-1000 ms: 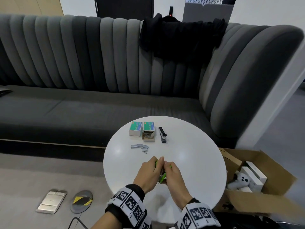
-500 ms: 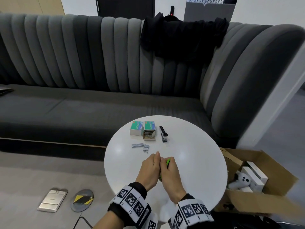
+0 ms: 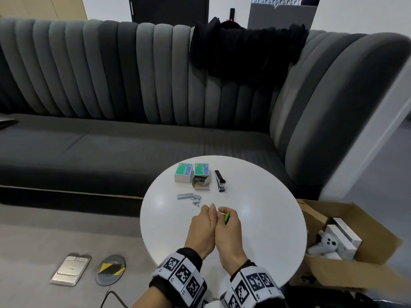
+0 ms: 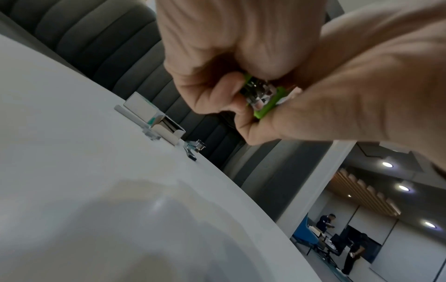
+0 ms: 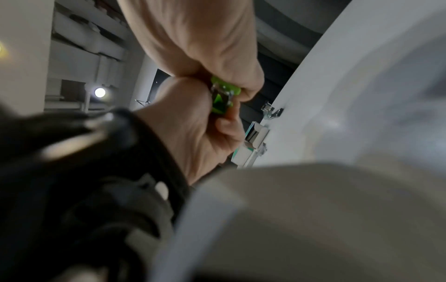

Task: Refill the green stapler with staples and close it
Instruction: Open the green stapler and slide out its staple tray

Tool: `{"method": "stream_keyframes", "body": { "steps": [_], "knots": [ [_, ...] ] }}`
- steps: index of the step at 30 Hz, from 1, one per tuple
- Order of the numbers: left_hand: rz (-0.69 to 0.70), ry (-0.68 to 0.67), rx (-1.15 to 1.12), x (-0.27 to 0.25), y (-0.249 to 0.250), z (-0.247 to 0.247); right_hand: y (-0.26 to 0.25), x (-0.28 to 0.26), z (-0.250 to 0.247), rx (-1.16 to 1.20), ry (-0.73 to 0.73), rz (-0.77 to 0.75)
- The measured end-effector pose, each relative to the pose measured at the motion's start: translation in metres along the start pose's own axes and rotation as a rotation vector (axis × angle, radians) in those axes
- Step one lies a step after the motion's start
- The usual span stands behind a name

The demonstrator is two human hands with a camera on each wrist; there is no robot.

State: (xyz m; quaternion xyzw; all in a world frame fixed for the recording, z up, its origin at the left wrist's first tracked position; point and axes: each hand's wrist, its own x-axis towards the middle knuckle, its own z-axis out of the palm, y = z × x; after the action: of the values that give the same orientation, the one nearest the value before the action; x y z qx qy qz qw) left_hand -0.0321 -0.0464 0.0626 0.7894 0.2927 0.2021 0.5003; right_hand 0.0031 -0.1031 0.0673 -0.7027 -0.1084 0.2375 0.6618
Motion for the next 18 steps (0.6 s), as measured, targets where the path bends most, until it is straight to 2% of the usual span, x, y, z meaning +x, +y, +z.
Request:
{"method": "stream_keyframes", "body": {
  "steps": [6,9,12,14,18],
  "knots": [
    [-0.003,0.03,-0.06,0.001,0.007,0.002,0.002,0.002,0.004,0.002,0.054,-0.085],
    [0.0,0.026,-0.02,0.001,0.004,0.002,0.004,0.003,0.005,-0.008,0.074,-0.111],
    [-0.052,0.101,0.012,0.006,-0.002,0.001,0.01,0.004,0.007,-0.037,0.142,-0.116],
    [-0.031,0.119,0.023,0.006,-0.002,0.001,0.01,0.003,0.006,-0.038,0.171,-0.136],
    [0.03,0.075,-0.105,0.004,0.003,-0.002,0.002,0.0,0.0,0.028,0.021,-0.166]
  ]
}}
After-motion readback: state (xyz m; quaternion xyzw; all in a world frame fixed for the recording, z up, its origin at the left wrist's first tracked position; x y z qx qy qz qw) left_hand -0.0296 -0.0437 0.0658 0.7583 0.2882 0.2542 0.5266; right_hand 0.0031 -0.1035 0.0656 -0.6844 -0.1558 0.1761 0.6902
